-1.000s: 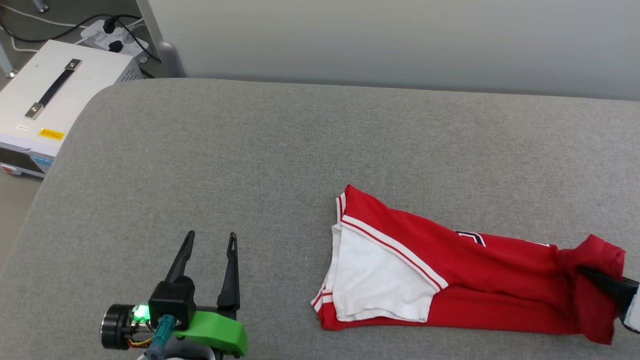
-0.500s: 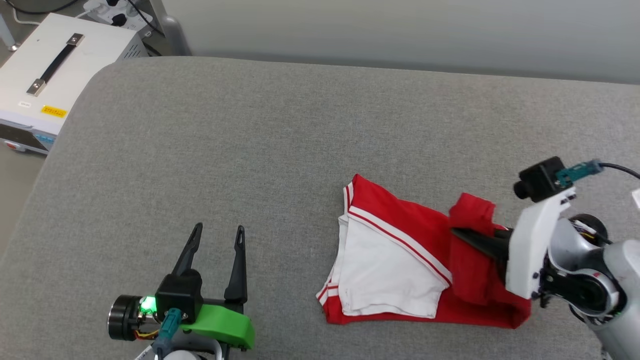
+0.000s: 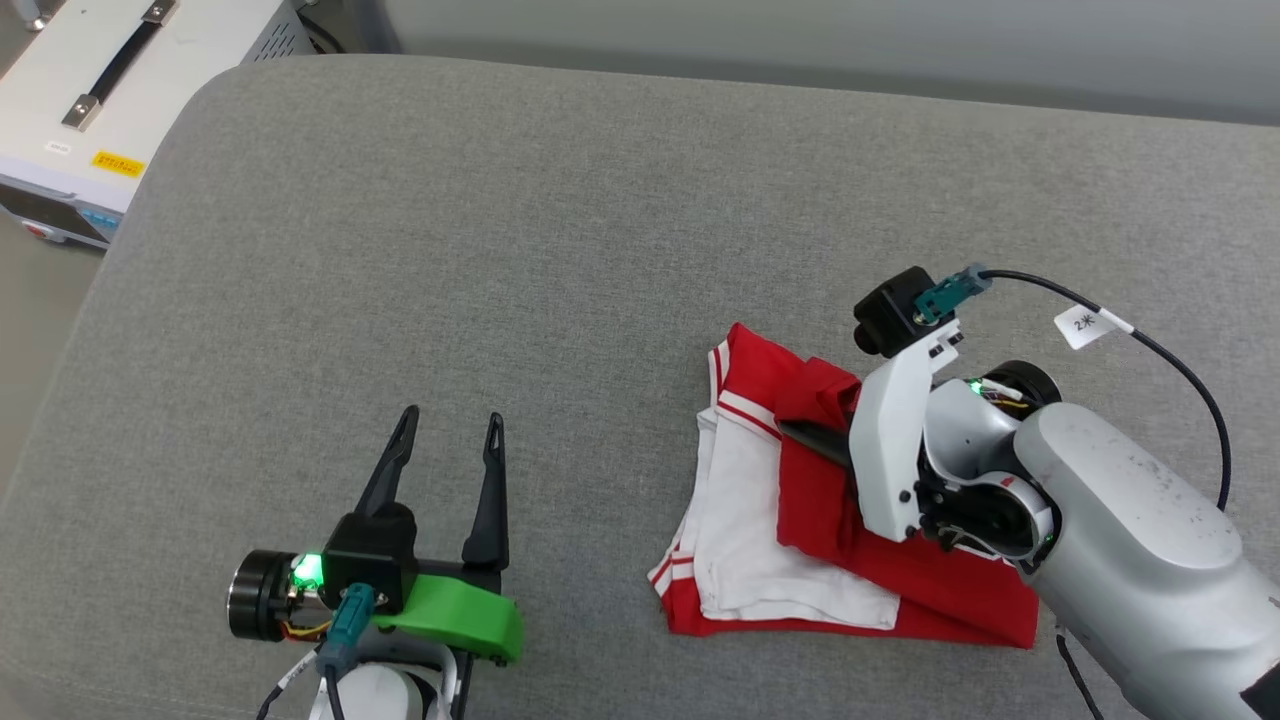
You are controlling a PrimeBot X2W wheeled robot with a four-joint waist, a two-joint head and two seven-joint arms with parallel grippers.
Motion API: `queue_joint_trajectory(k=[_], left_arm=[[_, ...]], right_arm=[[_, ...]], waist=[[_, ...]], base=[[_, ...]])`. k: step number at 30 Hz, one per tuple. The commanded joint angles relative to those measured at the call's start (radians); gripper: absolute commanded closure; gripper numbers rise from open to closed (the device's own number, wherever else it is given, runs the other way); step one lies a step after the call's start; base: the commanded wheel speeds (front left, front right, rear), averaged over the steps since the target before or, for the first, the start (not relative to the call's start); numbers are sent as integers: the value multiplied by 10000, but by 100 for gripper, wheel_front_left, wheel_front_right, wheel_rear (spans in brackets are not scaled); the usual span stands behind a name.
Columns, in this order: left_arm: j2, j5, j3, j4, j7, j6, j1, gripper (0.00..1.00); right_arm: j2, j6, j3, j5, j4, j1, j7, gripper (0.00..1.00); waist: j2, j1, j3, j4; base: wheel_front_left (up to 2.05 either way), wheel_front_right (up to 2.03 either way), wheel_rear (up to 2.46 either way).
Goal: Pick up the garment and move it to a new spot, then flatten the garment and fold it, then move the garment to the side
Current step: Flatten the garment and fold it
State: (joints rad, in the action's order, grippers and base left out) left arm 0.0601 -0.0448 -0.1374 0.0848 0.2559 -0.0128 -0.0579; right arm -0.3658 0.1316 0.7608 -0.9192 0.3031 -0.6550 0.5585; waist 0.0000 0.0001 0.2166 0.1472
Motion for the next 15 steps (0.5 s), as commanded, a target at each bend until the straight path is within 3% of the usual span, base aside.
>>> queue_joint_trajectory(k=[1,7,12,14,15], left_arm=[[-69,8,-54,20,59,-14,-249,0],[-84,-33,-147,64,59,-68,-412,0],[-89,-60,-64,117,59,-108,-357,0],[-90,-52,-35,167,59,-98,-322,0],[-90,-40,-23,183,59,-87,-312,0]], right_arm=[[96,-9,176,101,378,-226,-147,100],[251,-9,993,220,1707,-374,-602,100],[227,-9,1470,55,1907,-432,-1355,100],[110,-9,1620,29,1790,-462,-1776,0],[33,-9,1673,5,1680,-464,-2023,0]], waist=[[0,-1,149,106],[0,-1,299,193],[0,-1,202,79],[0,-1,89,23],[0,-1,18,-8]], base=[[0,0,0],[0,0,0],[0,0,0],[0,0,0],[0,0,0]])
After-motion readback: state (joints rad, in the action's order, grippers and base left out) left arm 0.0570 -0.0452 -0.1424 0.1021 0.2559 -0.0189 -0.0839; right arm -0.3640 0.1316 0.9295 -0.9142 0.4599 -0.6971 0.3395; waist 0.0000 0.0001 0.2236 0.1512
